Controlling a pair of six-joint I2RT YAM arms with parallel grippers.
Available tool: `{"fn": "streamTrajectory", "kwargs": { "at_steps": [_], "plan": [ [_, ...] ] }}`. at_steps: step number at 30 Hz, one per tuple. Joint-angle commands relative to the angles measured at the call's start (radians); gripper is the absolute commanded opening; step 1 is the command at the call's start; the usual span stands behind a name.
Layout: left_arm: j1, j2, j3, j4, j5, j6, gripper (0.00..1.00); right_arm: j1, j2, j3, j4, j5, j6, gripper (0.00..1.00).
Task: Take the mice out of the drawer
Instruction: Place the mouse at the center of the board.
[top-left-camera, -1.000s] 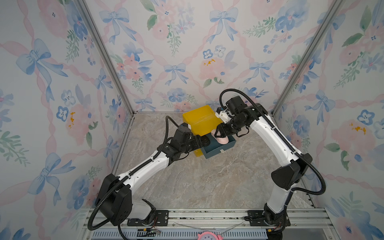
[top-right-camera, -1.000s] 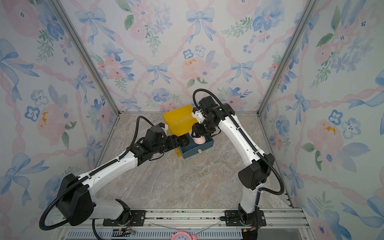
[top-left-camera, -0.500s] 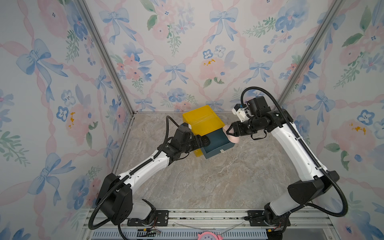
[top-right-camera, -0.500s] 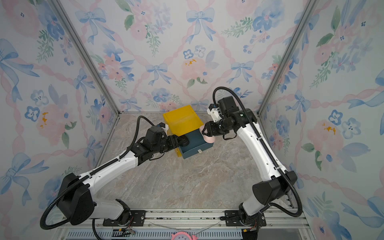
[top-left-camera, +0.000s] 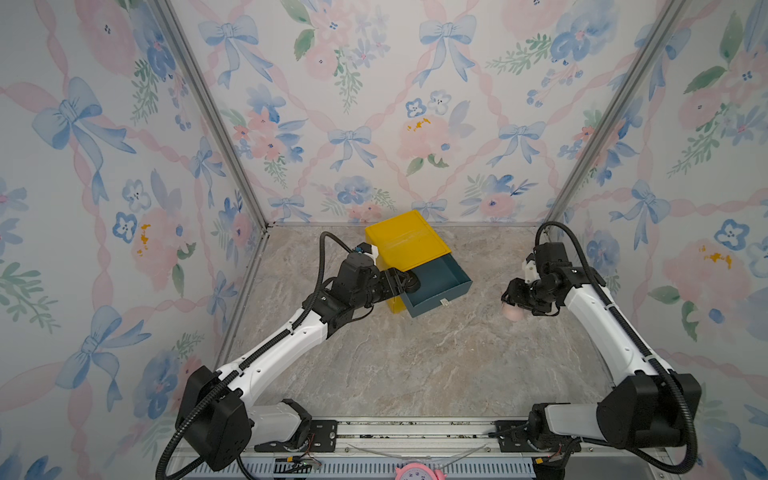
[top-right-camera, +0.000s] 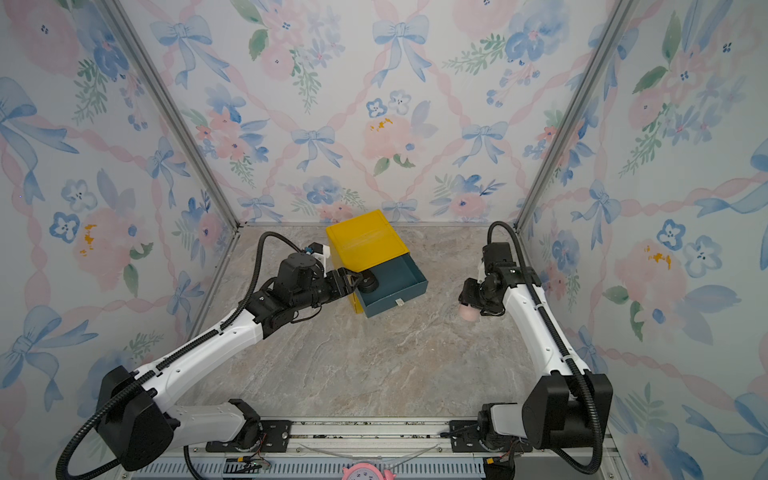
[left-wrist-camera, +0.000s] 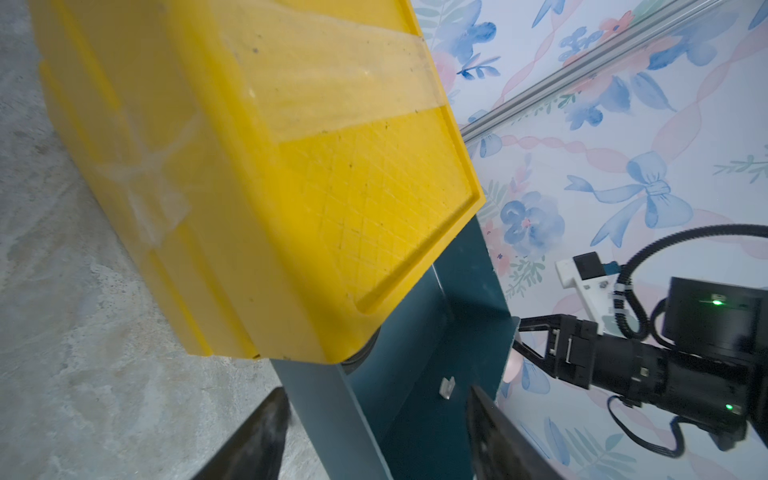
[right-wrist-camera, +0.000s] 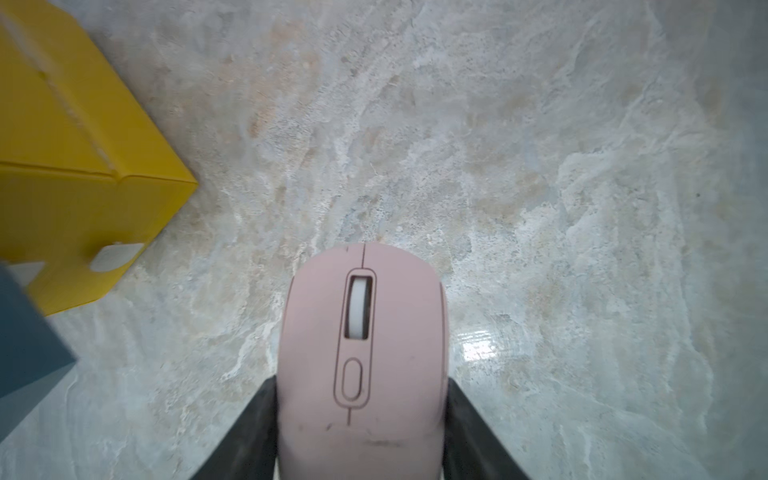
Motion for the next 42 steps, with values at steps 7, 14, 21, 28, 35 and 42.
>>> {"fn": "streamTrajectory", "kwargs": {
  "at_steps": [7,14,21,28,35,42],
  "plan": [
    [0.007,-0.057,-0.030,-0.040,0.008,0.058,0.70,-0.010,0.112,-0.126,0.244,0.067,0.099,0.54],
    [0.008,-0.054,-0.030,-0.040,0.005,0.059,0.70,-0.012,0.210,-0.151,0.286,0.073,0.110,0.54],
    [0.007,-0.056,-0.027,-0.040,-0.007,0.060,0.70,-0.011,0.255,-0.156,0.291,0.061,0.106,0.58],
    [0.011,-0.066,-0.022,-0.040,-0.015,0.061,0.70,-0.017,0.250,-0.138,0.259,0.063,0.082,0.67],
    [0.020,-0.090,-0.024,-0.047,-0.035,0.066,0.70,-0.004,0.100,-0.008,0.129,0.098,0.031,0.69],
    [0.040,-0.090,-0.025,-0.050,-0.023,0.068,0.70,0.142,-0.019,0.254,-0.036,0.176,-0.052,0.74]
  ]
}}
